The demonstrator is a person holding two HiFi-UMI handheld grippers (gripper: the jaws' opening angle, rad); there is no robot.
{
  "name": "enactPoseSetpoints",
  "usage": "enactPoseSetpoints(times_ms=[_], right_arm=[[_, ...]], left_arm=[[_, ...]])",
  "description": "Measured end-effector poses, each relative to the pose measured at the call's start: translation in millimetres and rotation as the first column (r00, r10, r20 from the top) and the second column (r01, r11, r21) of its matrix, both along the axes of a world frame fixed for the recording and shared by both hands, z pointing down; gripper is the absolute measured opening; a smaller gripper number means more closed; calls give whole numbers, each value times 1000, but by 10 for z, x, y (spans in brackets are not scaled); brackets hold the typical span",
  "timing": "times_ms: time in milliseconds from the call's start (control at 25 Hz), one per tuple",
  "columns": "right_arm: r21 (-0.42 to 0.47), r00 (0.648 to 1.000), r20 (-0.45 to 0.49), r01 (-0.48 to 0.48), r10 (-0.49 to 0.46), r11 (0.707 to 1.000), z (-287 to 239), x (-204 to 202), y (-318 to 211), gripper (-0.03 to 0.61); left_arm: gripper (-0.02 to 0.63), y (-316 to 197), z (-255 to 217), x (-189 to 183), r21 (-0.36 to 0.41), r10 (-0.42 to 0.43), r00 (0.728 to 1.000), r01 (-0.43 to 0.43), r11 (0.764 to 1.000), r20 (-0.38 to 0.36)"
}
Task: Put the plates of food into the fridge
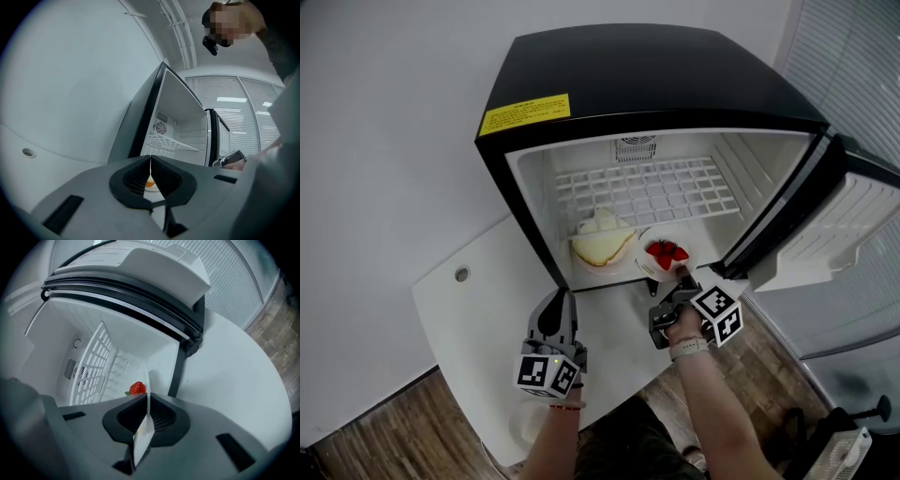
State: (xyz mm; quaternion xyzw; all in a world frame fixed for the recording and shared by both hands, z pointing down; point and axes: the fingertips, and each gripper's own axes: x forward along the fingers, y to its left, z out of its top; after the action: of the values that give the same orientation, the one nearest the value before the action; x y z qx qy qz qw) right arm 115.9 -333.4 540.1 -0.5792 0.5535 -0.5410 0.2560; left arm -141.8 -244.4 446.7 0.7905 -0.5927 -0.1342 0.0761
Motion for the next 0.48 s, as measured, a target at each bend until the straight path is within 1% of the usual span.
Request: enactPoseSetpoints(times_ms=[280,480], right_arm=[[24,997,-78,-25,26,999,-17,67,-236,15],[39,986,-169,4,2,999,-18,102,-389,15]], left_arm=[[8,9,-7,58,3,15,1000,-15,1000,-6],[8,19,30,112,-7,26,1000,-26,1000,-8]])
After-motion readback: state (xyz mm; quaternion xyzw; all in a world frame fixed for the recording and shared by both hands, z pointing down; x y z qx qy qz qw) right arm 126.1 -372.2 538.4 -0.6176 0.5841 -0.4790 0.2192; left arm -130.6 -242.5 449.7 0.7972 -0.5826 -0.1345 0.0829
